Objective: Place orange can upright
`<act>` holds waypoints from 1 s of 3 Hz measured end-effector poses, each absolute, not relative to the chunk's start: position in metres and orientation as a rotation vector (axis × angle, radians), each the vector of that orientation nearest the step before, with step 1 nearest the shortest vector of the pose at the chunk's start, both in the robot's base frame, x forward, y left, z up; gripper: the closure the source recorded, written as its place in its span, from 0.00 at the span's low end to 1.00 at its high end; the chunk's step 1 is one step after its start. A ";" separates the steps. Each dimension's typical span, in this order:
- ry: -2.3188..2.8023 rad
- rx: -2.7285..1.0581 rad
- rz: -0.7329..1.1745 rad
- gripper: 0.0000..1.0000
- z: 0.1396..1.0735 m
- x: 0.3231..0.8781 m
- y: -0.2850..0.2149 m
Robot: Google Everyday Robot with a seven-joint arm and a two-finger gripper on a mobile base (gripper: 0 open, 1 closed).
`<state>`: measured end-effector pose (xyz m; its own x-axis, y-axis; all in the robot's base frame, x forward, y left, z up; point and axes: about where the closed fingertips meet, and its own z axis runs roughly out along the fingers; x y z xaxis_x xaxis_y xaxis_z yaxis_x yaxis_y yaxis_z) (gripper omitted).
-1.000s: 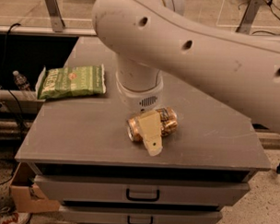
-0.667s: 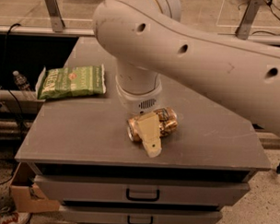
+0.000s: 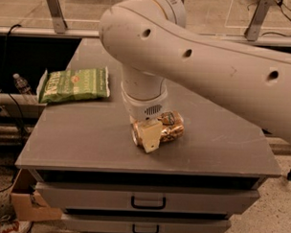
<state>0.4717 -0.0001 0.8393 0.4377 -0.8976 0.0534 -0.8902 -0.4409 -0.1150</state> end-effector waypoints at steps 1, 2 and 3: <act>1.614 -2.603 -0.158 0.64 0.838 0.472 0.000; 1.602 -2.568 -0.095 0.87 0.851 0.471 0.002; 1.580 -2.515 0.039 1.00 0.877 0.474 0.000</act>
Offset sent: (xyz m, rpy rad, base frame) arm -0.0007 0.0068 0.0326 0.1461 0.0435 -0.0002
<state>0.4740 0.0003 0.8774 0.4382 -0.8918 -0.1127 -0.8963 -0.4240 -0.1301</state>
